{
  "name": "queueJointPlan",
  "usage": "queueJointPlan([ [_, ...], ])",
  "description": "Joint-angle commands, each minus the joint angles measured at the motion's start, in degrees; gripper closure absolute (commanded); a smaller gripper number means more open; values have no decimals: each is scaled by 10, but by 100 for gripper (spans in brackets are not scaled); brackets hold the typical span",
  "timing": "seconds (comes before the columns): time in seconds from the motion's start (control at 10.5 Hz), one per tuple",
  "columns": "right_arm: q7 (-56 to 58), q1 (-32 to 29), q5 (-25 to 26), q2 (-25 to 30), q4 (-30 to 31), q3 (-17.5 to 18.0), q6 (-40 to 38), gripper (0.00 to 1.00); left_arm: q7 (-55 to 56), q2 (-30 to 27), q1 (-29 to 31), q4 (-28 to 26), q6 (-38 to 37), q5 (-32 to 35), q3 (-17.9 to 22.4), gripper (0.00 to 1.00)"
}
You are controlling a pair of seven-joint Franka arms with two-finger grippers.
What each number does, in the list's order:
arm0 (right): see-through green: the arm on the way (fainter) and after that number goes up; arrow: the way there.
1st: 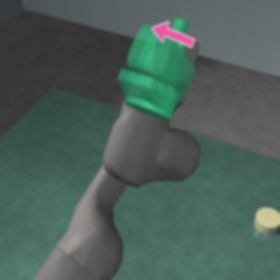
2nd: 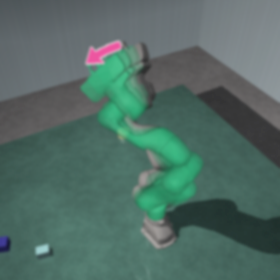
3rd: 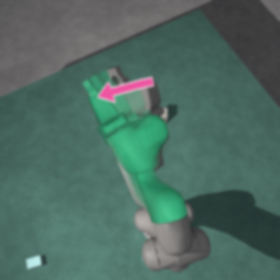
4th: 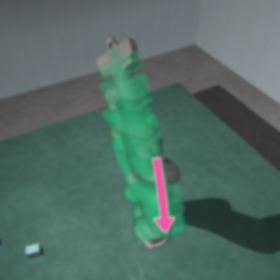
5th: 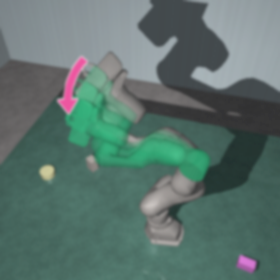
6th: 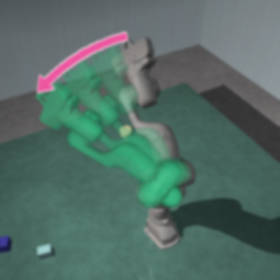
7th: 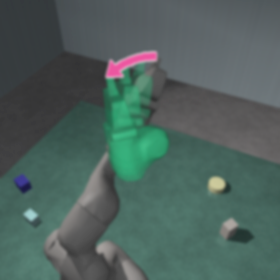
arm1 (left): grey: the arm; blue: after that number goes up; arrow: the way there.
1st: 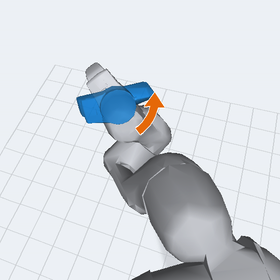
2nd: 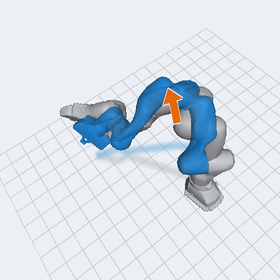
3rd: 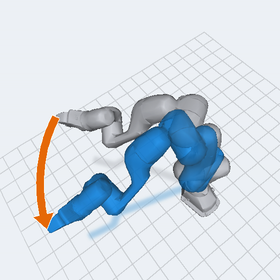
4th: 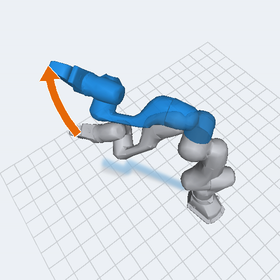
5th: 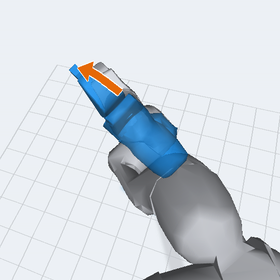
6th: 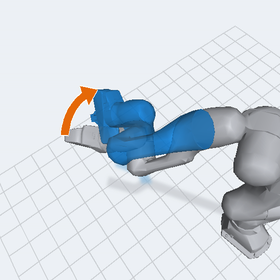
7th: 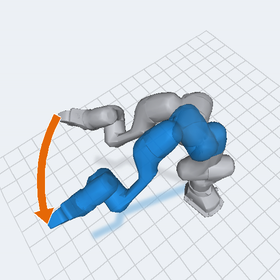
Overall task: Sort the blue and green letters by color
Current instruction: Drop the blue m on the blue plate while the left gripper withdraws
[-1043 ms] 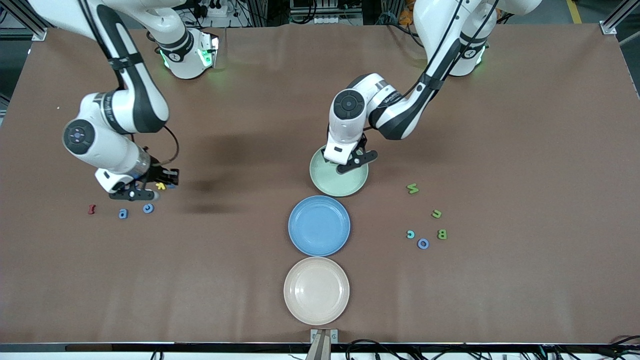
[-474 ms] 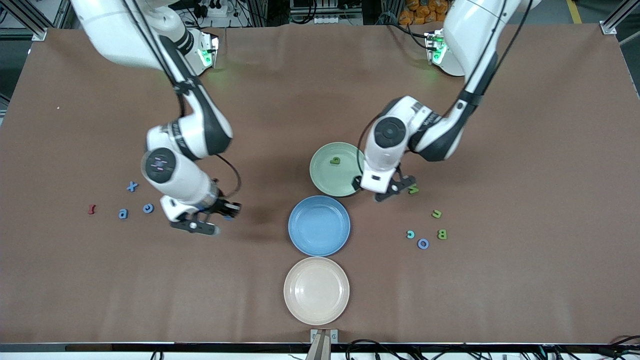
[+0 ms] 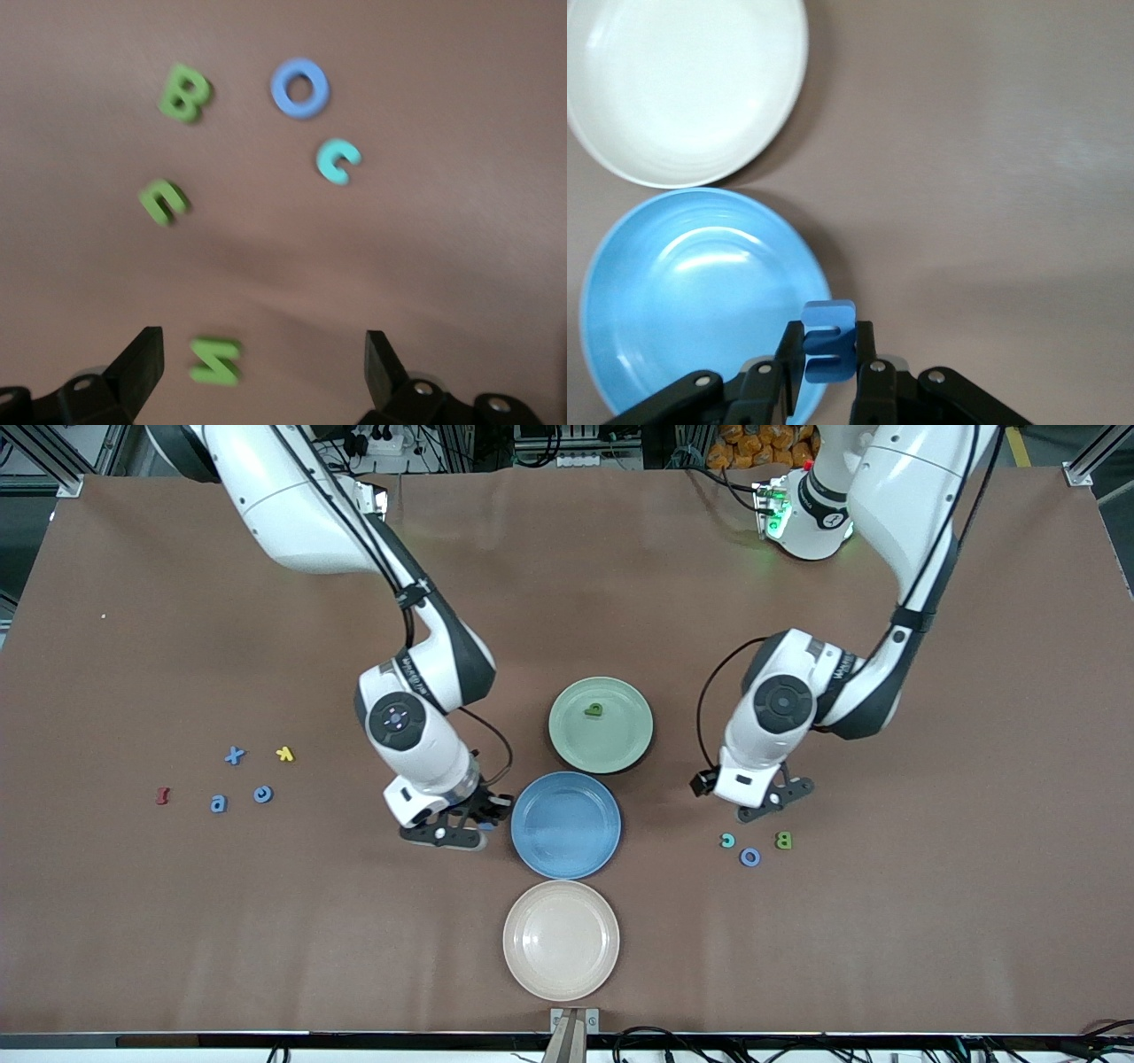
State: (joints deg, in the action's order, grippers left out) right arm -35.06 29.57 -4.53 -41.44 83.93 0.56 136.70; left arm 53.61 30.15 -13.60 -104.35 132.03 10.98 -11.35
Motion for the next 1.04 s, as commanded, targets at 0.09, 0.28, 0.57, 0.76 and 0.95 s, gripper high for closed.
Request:
queueJointPlan([
  [0.09, -9, 51, -2, -42, -25, -6, 108, 93, -183, 22, 80, 46, -6, 11, -7, 0],
  [0.28, -23, 60, -6, -45, -25, -5, 112, 21, -244, 47, 98, 69, -6, 6, -7, 0],
  [0.57, -46, 61, -5, -34, -17, -5, 96, 0, -291, 81, 110, 85, -7, 7, -7, 0],
  [0.76, -20, 40, -1, -7, -9, -5, 13, 0, -331, 89, 123, 88, -8, 0, -7, 0],
  [0.95, 87, -25, -2, 63, 72, -5, -27, 0, -366, 101, 123, 107, -11, -3, -7, 0],
])
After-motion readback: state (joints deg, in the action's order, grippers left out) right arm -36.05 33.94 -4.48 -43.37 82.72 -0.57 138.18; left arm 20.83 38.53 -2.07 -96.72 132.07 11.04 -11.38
